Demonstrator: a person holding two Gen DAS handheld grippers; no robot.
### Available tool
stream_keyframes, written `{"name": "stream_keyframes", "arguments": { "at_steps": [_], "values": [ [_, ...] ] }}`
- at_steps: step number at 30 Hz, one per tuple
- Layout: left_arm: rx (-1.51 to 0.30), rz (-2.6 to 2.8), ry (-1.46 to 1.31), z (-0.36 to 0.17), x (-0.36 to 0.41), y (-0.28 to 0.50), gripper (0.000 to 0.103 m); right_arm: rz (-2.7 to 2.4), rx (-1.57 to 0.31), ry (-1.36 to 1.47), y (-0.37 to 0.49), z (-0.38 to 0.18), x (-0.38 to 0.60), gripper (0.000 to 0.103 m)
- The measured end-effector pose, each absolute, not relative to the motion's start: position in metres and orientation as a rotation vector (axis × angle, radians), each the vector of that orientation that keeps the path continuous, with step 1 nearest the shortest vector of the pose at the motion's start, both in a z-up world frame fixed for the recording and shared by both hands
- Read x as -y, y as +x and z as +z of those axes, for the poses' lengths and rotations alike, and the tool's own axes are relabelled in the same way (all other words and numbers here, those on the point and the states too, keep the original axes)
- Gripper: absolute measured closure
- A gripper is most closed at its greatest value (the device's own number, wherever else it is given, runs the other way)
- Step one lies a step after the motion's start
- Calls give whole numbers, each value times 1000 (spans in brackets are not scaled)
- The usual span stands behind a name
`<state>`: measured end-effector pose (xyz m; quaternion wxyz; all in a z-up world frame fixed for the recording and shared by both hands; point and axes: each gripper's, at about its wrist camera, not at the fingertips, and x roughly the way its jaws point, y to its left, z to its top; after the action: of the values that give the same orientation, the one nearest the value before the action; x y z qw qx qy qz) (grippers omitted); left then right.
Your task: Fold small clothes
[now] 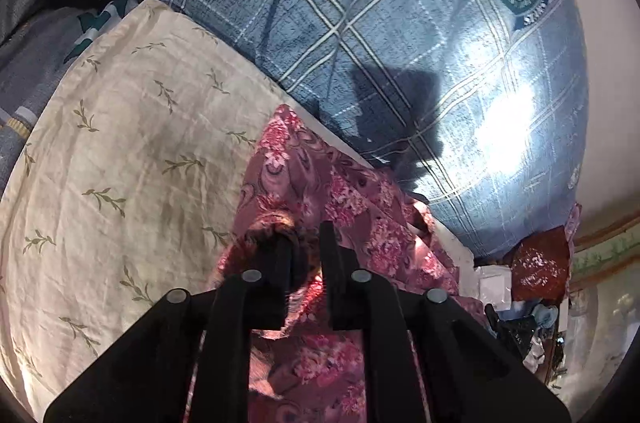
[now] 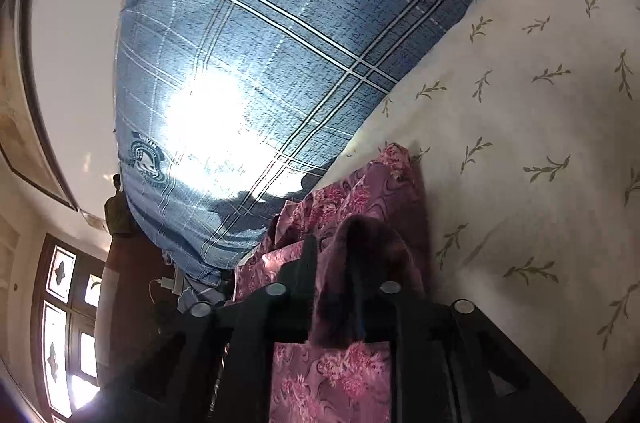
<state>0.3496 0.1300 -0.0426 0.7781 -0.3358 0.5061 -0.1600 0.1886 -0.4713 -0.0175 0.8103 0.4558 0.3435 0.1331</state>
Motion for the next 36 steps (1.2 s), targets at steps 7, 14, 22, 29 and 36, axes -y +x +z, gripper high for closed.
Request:
{"name": "stream_keyframes", "arguments": {
  "at_steps": [7, 14, 22, 29, 36],
  "values": [
    [-1086, -432, -715, -23, -117, 333, 50, 337, -854, 919, 199, -22, 451, 57],
    [-1074, -286, -732, -19, -122, 388, 71, 323, -700, 971, 238, 8, 461, 91],
    [-1121, -277, -815, -29, -165, 419, 49, 166, -741, 989, 246, -8, 485, 69],
    [-1236, -384, -625, -44, -132, 406, 36, 74, -829, 779, 246, -11, 469, 53],
    [-1235, -319, -395, -44, -91, 407, 48, 13, -910, 609, 270, -26, 445, 61]
  ]
}}
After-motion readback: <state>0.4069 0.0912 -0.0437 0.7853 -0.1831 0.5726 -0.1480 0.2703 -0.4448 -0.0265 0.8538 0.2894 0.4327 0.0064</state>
